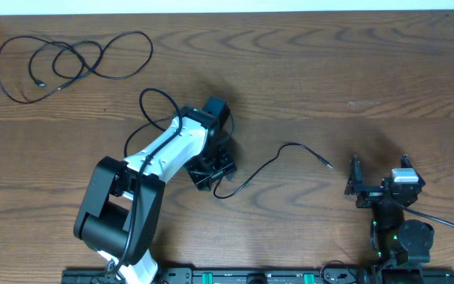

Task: Untangle cables
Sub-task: 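Grasp the black cable near its middle with the left gripper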

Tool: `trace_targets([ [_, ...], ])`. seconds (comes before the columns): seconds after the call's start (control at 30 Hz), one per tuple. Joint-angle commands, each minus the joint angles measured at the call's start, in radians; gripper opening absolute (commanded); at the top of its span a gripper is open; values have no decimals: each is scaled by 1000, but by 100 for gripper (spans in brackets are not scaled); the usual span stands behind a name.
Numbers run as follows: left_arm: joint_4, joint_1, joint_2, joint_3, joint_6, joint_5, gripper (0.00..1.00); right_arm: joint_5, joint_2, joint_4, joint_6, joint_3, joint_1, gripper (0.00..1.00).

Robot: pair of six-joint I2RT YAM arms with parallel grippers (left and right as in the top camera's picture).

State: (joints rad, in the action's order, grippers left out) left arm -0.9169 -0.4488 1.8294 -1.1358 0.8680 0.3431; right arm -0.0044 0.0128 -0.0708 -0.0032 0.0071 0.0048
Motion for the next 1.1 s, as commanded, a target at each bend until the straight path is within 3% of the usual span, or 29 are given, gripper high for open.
trace_targets([
  [0.0,19,-2,15,24,5,4,56,1,-3,-5,14,-2,12,99],
  [0.1,19,-2,19,25,-6,4,46,1,-3,-5,14,-2,12,99],
  [0.4,21,-2,19,26,-25,4,43,1,-3,-5,14,-2,12,99],
  [0.6,27,-2,27,27,-29,4,29,1,-3,-5,14,-2,12,99],
  [1.07,33,-2,27,27,-29,-19,23,2,-3,-5,14,-2,12,99],
])
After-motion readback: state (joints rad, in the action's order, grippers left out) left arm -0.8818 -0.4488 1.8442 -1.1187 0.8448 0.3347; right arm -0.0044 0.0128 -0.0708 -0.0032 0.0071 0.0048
